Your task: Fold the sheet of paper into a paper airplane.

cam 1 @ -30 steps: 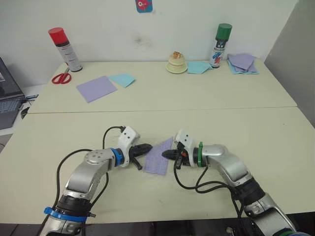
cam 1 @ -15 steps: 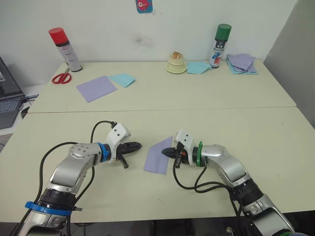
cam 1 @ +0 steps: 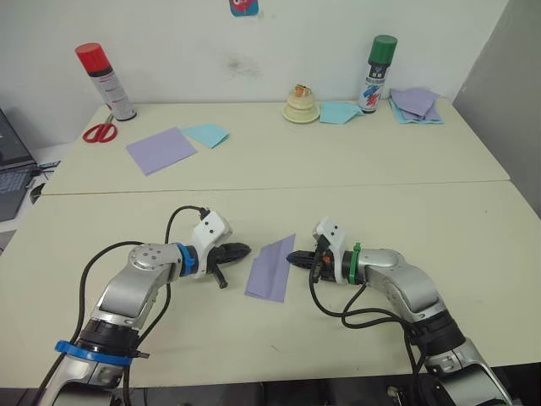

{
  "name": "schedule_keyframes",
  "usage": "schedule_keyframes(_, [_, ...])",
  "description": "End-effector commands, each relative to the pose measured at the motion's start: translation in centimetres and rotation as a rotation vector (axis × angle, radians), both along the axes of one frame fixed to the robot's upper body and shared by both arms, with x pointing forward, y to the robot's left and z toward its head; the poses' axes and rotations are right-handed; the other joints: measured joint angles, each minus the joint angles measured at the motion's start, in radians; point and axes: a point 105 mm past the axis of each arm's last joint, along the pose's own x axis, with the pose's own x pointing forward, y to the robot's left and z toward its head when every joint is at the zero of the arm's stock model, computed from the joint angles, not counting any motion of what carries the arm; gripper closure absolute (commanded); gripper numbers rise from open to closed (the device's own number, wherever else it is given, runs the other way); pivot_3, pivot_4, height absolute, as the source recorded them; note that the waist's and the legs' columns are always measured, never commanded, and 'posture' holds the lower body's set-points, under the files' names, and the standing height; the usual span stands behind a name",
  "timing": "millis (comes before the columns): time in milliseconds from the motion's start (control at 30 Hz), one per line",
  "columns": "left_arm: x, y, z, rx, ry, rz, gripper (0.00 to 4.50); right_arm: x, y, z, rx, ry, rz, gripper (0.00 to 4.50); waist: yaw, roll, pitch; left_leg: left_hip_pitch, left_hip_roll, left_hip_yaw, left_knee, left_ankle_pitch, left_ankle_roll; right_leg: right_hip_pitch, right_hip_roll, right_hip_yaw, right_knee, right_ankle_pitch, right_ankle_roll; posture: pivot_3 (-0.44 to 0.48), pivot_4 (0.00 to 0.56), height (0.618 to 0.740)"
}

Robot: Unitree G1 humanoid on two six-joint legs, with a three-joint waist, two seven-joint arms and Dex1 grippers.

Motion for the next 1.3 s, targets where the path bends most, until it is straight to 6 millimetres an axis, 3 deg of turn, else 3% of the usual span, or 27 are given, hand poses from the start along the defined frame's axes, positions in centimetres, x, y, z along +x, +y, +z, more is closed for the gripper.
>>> schedule_keyframes(33, [0.2, -0.2, 1.0, -0.012, -0.041, -0.016, 4.50, -0.3, 0.7, 1.2, 0.033, -0.038, 0.023, 4.45, 0.000, 0.000, 0.000, 0.000, 0.000, 0.000, 0.000, 0.000, 0.000, 0.000, 0.000, 0.000, 0.000, 0.000, 0.000, 0.000, 0.150, 0.740])
schedule_keyframes(267, [1.0, 0.2, 2.0, 0.022, -0.136, -0.012, 4.50, -0.2, 0.7, 1.2, 0.033, -0.040, 0.019, 4.45, 0.000, 0.000, 0.000, -0.001, 0.000, 0.000, 0.000, 0.000, 0.000, 0.000, 0.000, 0.000, 0.000, 0.000, 0.000, 0.000, 0.150, 0.740])
schedule_keyframes(400, [0.8, 0.3, 2.7, 0.091, -0.199, -0.113, 3.52, -0.3, 0.6, 1.4, 0.038, -0.044, 0.021, 4.50, 0.000, 0.000, 0.000, -0.001, 0.000, 0.000, 0.000, 0.000, 0.000, 0.000, 0.000, -0.001, 0.000, 0.000, 0.000, 0.000, 0.150, 0.740])
schedule_keyframes(533, [0.6, 0.1, 2.6, 0.150, -0.219, -0.240, 2.21, -0.3, 0.4, 1.9, 0.051, -0.047, 0.025, 4.50, 0.000, 0.000, 0.000, -0.001, 0.000, 0.000, 0.000, 0.000, 0.000, 0.000, 0.000, -0.001, 0.000, 0.000, 0.000, 0.000, 0.150, 0.740])
schedule_keyframes(767, [2.5, 0.1, 2.5, 0.317, -0.346, -0.407, 0.02, 0.0, -0.8, 2.8, 0.056, -0.061, 0.002, 4.50, 0.000, 0.000, 0.000, -0.001, -0.001, 0.000, 0.002, 0.000, 0.000, 0.000, 0.000, -0.002, 0.001, 0.000, 0.000, 0.000, 0.150, 0.740])
schedule_keyframes(1033, [3.2, -2.9, 2.7, 0.375, -0.481, -0.641, 0.02, 0.3, -2.2, 2.9, 0.061, -0.058, -0.075, 4.50, 0.000, 0.000, 0.000, -0.003, -0.002, 0.000, 0.008, 0.000, 0.000, -0.001, 0.000, -0.002, 0.005, 0.000, 0.000, 0.000, 0.150, 0.740])
schedule_keyframes(1300, [3.3, -4.5, 3.5, 0.420, -0.565, -0.833, 0.02, 0.6, -3.2, 3.0, 0.061, -0.064, -0.127, 4.50, -0.002, -0.001, 0.000, -0.002, -0.002, 0.000, 0.015, -0.002, 0.005, 0.000, 0.002, -0.002, 0.015, 0.000, 0.000, 0.000, 0.150, 0.740])
